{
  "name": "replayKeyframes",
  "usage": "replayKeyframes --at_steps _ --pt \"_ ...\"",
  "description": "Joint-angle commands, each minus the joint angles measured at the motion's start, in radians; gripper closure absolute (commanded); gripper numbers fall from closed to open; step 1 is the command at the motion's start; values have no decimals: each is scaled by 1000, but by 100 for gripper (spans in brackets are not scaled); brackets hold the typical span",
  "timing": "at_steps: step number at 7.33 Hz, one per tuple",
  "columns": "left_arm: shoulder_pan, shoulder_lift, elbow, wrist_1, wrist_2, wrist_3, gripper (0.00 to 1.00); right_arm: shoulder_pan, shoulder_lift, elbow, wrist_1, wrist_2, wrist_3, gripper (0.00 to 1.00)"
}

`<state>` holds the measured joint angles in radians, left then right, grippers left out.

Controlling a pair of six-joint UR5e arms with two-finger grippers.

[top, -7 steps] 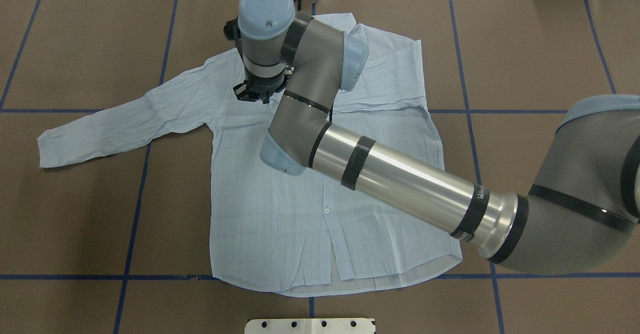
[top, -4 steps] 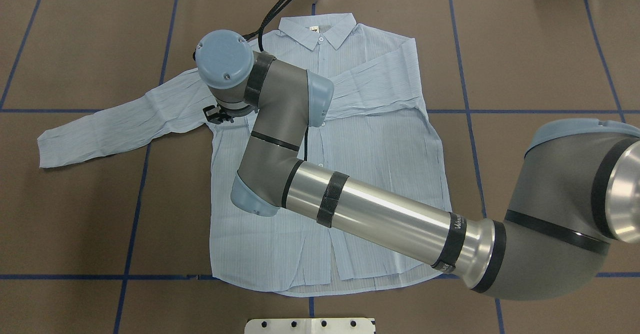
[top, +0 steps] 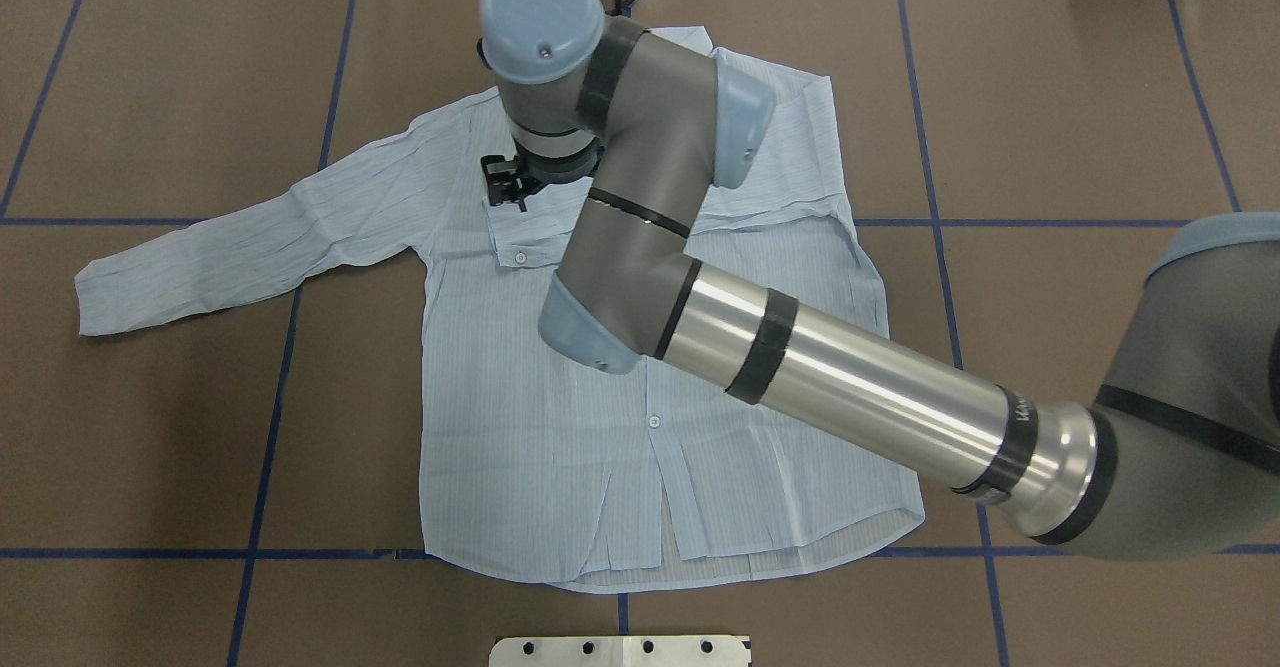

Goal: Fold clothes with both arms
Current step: 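Carry the grasped sleeve with the right gripper across the shirt front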

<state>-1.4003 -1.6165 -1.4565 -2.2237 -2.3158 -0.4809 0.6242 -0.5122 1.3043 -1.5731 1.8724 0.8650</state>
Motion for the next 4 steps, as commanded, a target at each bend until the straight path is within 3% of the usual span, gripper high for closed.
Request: replayKeyframes --at_steps 1,2,4 --pt "162 76 -8 -268 89 -337 1 78 -231 255 -79 86 -29 0" --pt "234 107 -30 -315 149 -432 1 113 -332 348 -118 129 -73 0" --pt "323 170 -65 -382 206 -557 3 172 -345 465 -357 154 -187 0"
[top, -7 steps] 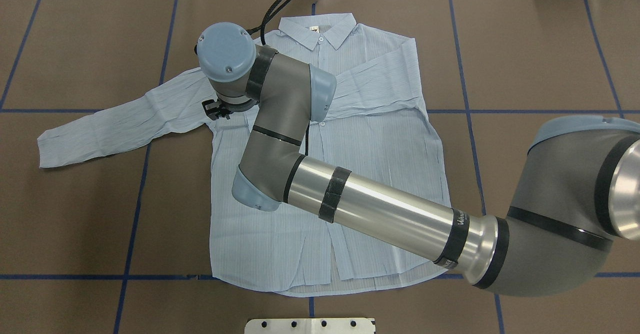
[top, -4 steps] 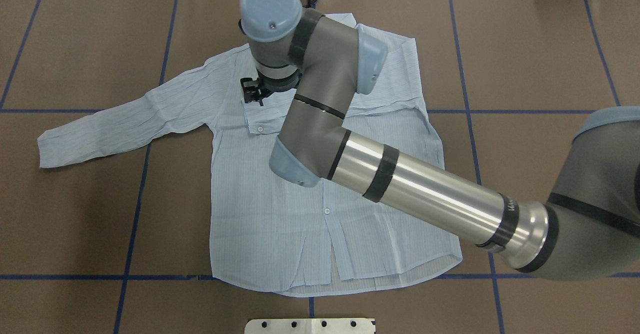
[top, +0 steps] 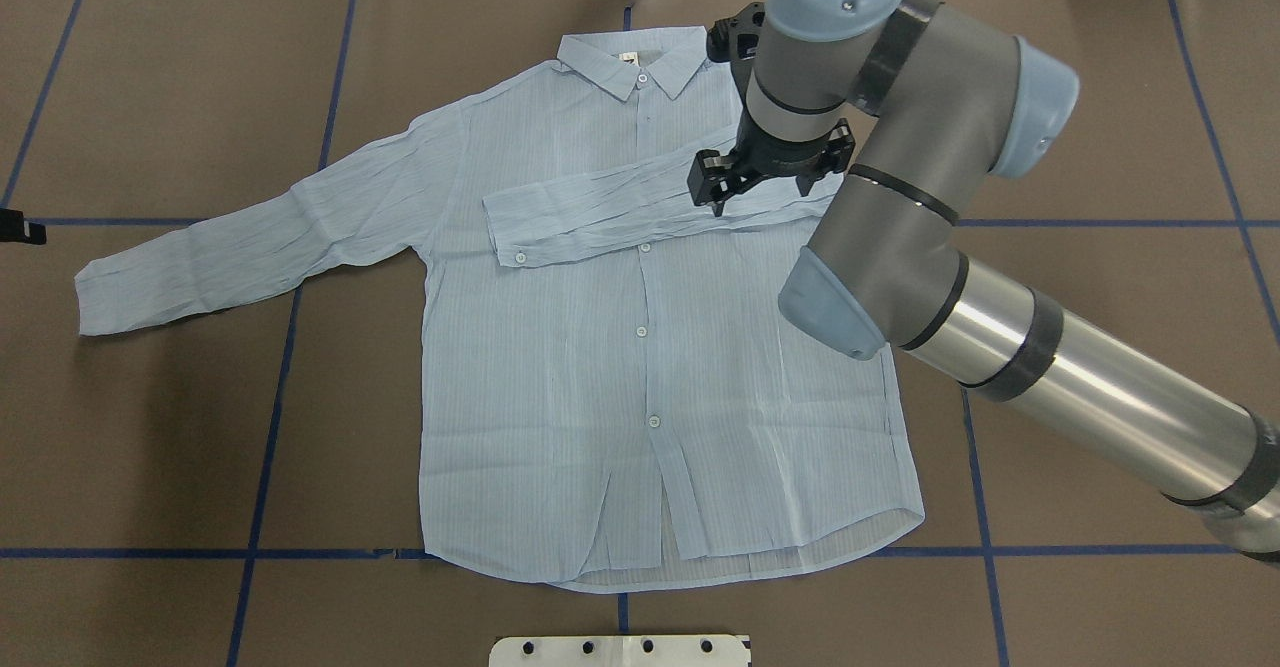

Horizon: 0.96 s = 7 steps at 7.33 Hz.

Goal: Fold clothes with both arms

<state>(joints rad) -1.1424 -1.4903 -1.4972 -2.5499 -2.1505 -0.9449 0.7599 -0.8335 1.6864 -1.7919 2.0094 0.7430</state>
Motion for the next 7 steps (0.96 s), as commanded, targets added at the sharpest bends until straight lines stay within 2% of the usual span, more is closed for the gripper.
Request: replayKeyframes --at_steps 1,3,5,7 --pt "138 53 -43 -59 97 -170 3 47 -47 113 -156 22 -74 0" --pt "229 65 -51 -59 197 -245 13 48 -104 156 -144 23 -93 0" --pt "239 80 -51 -58 215 -244 29 48 -108 154 -144 20 -91 0" --pt "253 82 -51 -55 224 -244 38 47 -110 150 -142 19 -91 0"
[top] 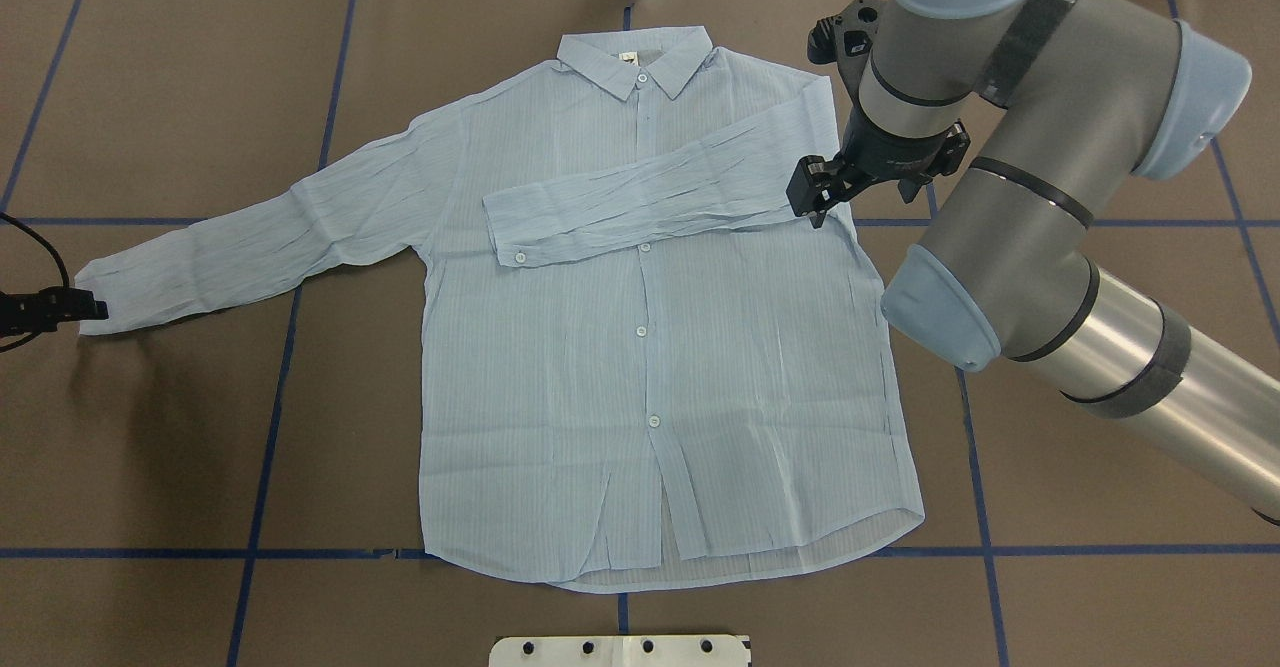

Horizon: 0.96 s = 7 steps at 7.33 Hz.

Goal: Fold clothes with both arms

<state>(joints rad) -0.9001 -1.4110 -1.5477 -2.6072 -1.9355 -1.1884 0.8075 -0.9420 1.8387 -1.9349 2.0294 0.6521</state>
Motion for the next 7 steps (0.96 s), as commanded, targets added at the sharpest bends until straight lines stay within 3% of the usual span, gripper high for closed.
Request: replayKeyframes --at_steps 1,7 --pt "15 3 0 2 18 0 41 -2 -3 -6 2 -4 0 0" --pt "29 4 1 7 20 0 45 -7 -7 -6 4 -5 0 0"
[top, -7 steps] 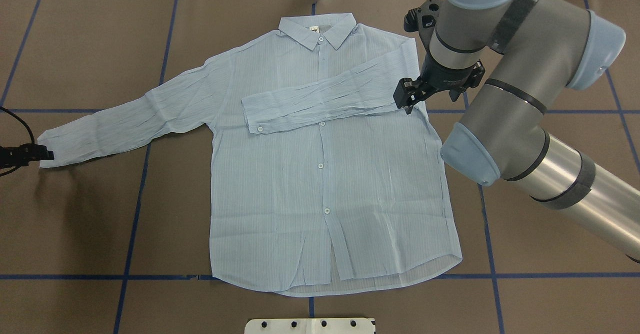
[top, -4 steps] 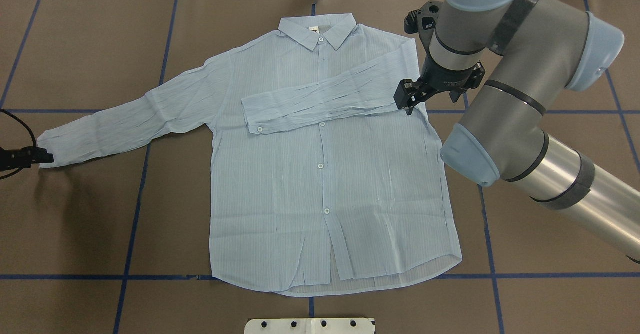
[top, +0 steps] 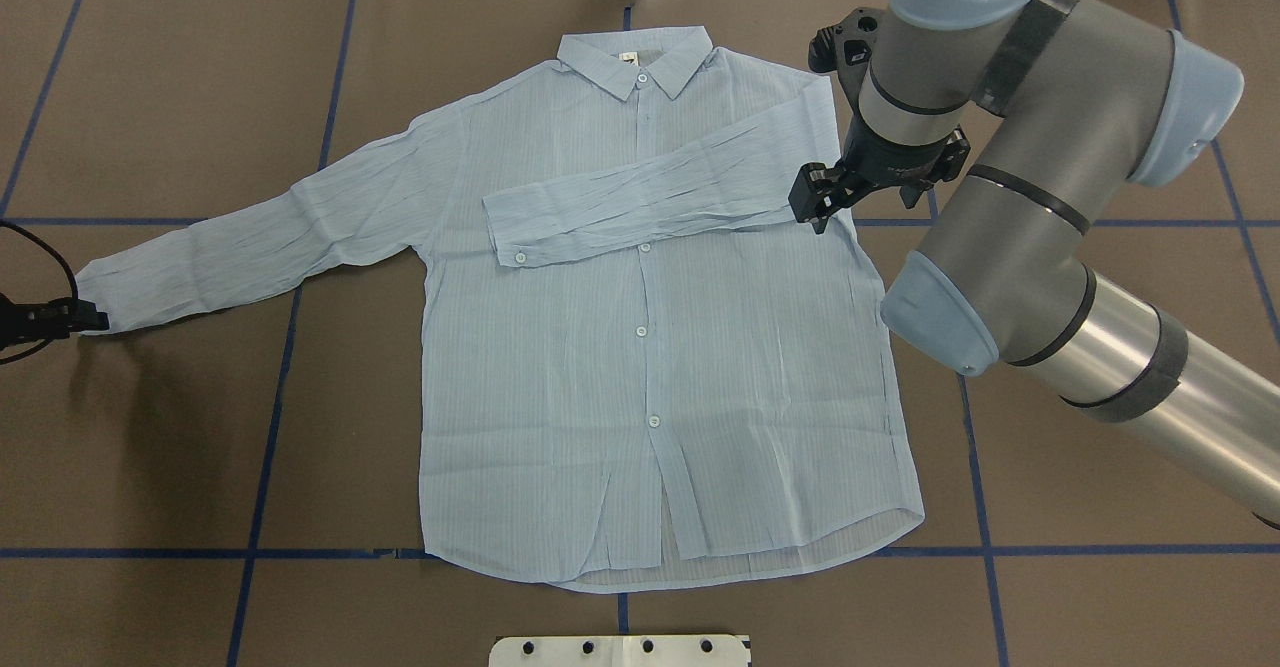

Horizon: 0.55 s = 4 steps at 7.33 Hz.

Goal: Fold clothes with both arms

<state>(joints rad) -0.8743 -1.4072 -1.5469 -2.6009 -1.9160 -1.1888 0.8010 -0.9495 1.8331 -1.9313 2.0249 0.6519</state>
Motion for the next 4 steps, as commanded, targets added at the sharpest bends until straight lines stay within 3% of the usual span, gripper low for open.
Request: replayKeyframes --at_steps 1,4 --pt "6 1 1 1 0 0 45 0 -2 0 0 -2 0 0" --pt "8 1 5 1 0 0 47 0 0 0 0 0 2 0"
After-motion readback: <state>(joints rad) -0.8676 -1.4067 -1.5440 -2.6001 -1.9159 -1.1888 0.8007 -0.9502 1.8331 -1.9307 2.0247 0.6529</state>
